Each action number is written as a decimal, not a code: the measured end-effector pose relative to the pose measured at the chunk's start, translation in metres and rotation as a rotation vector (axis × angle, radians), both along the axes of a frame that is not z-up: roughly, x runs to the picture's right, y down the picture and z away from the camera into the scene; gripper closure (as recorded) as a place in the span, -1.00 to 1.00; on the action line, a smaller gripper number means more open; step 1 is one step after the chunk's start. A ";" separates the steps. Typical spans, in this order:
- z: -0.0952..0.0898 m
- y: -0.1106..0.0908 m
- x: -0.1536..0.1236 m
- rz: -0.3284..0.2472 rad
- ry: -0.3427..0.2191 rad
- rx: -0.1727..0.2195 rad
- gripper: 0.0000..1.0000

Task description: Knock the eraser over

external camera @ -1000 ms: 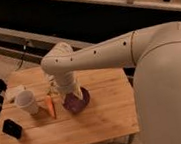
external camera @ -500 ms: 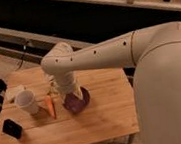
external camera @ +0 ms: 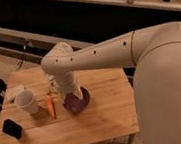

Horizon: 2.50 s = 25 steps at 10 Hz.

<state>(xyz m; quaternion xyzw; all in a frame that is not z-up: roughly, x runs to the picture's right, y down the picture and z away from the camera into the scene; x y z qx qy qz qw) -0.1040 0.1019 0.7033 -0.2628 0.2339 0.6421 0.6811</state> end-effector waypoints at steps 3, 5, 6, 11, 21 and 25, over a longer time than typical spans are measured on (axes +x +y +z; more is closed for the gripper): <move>0.000 0.000 0.000 0.000 0.000 0.000 -0.30; 0.000 0.000 0.000 0.000 0.000 0.000 -0.30; 0.000 0.000 0.000 0.000 0.000 0.000 -0.30; 0.000 0.000 0.000 0.000 0.000 0.000 -0.30; -0.022 -0.001 -0.042 -0.203 -0.132 -0.005 -0.30; -0.040 -0.004 -0.076 -0.322 -0.210 -0.018 -0.30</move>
